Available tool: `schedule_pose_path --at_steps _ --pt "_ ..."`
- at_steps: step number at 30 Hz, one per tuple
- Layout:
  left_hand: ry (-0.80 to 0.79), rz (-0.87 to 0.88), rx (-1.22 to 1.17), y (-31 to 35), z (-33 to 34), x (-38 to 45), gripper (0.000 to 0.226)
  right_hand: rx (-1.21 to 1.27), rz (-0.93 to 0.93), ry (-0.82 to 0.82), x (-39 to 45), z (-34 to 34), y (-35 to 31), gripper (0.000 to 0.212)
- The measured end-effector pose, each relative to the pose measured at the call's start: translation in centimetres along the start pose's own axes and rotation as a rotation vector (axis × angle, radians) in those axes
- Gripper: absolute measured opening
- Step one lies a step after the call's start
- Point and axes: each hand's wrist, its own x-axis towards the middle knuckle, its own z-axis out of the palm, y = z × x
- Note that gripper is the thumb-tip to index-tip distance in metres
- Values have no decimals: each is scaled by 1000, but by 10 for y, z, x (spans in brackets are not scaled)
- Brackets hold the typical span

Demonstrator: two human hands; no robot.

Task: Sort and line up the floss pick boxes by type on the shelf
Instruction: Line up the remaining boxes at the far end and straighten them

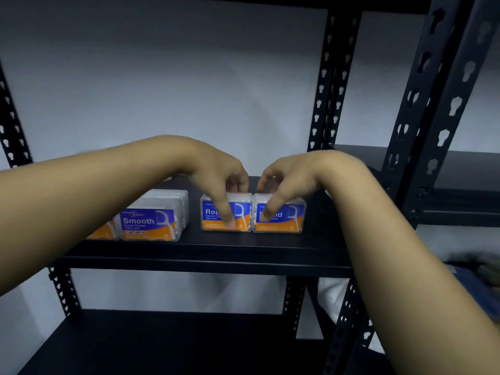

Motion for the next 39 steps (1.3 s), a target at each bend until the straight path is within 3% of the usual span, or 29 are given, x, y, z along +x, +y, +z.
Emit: schedule_pose_path --at_steps 4,8,12,15,24,30,35,39 --pt "134 -41 -48 -21 -35 -23 51 138 -6 101 -2 -31 -2 53" --pt "161 -259 -47 -62 -57 -22 35 130 -27 160 33 -48 -18 38" --pt "70 -492 -86 -103 -59 -21 30 77 -75 174 76 -50 -43 44" --pt "73 -565 -97 -130 -56 -26 26 18 -103 173 104 -46 -59 51" --pt "255 -572 -51 -207 -52 -51 18 -82 -119 128 155 -43 -106 46" --pt "269 -513 28 -241 -44 -71 30 -141 -128 100 178 -35 -142 43" --pt "270 -504 101 -265 -34 -80 57 -173 -124 112 195 -33 -174 45" --pt "251 -530 123 -285 -27 -78 69 -510 -127 186 211 -21 -202 37"
